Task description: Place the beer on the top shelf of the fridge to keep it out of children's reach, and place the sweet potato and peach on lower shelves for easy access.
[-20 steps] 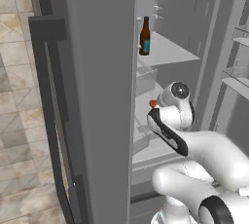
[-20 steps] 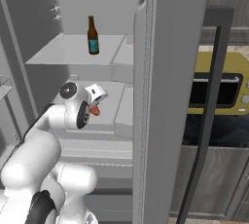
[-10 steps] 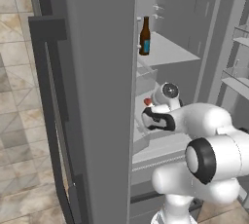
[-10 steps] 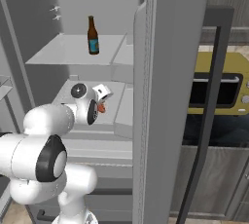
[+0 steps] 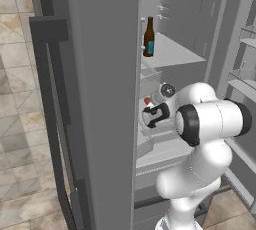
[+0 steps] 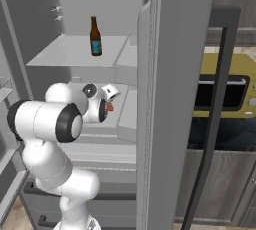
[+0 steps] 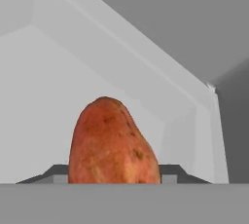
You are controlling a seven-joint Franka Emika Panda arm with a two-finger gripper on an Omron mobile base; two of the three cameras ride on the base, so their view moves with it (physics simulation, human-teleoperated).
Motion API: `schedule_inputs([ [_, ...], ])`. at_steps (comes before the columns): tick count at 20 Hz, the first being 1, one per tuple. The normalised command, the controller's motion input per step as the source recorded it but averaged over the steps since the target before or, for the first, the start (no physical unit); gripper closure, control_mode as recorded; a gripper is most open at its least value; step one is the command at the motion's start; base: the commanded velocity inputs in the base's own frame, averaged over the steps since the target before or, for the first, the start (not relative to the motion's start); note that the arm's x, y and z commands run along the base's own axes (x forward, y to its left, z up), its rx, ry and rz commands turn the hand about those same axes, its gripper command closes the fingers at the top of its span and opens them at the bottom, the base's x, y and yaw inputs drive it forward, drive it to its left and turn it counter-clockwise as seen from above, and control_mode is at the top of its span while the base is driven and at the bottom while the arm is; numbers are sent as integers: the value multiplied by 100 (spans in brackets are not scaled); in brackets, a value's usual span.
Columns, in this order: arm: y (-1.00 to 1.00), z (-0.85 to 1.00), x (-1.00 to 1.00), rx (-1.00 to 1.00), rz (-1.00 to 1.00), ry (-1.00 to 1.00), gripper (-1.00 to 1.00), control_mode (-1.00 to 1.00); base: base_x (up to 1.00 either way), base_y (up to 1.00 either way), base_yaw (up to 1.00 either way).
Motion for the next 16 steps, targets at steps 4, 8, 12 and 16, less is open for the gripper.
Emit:
schedule_inputs([
  [4,0,-5,25,0,0,0,-100,-100,0,0,0],
  [8,0,0,1,0,0,0,-100,-100,0,0,0],
  [12,0,15,0,0,0,0,-100,-100,0,0,0],
  [16,0,40,-3,0,0,-1,-100,-100,0,0,0],
])
